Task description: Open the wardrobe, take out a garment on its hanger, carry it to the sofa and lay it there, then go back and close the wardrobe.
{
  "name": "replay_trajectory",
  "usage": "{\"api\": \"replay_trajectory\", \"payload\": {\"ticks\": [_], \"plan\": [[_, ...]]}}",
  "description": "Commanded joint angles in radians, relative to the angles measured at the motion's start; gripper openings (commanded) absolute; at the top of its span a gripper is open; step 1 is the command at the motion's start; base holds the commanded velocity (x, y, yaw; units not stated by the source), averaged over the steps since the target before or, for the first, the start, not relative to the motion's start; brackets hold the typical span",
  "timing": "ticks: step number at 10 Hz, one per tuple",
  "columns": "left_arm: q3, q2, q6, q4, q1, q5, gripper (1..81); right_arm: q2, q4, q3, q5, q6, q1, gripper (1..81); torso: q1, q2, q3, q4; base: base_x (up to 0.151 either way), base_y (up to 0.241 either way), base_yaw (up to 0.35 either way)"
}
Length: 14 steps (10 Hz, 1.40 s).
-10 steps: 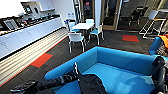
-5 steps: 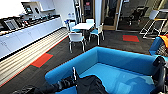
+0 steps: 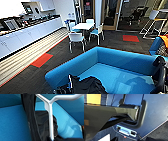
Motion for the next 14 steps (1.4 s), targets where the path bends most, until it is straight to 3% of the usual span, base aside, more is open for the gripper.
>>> {"api": "replay_trajectory", "payload": {"ticks": [1, 2, 6, 10, 13, 14], "plan": [[0.002, -0.036, 0.003, 0.037, -0.110, 0.010, 1.0, 0.018, -0.011, 0.020, -0.060, -0.005, 0.006, 81.1, 0.000, 0.000, 0.000, 0.000, 0.000, 0.000, 0.000], [0.002, -0.036, 0.003, 0.039, -0.104, 0.010, 81.1, 0.018, -0.011, 0.020, -0.058, -0.005, 0.003, 81.1, 0.000, 0.000, 0.000, 0.000, 0.000, 0.000, 0.000], [0.008, -0.047, 0.006, 0.056, -0.054, 0.001, 81.1, 0.019, -0.011, 0.020, -0.049, -0.005, 0.001, 81.1, 0.000, 0.000, 0.000, 0.000, 0.000, 0.000, 0.000], [0.163, -0.109, 0.006, 0.272, 0.152, -0.031, 81.1, 0.021, -0.004, 0.015, -0.048, -0.003, 0.009, 81.1, 0.000, 0.000, 0.000, 0.000, 0.000, 0.000, 0.000], [0.176, -0.139, 0.006, 0.437, 0.333, -0.050, 81.1, 0.022, -0.002, 0.008, -0.044, 0.001, 0.012, 81.1, 0.000, 0.000, 0.000, 0.000, 0.000, 0.000, 0.000], [0.157, -0.151, 0.004, 0.477, 0.391, -0.079, 81.1, 0.024, -0.002, 0.003, -0.031, 0.001, 0.012, 81.1, 0.000, 0.000, 0.049, 0.000, 0.000, 0.000, 0.000]]}}
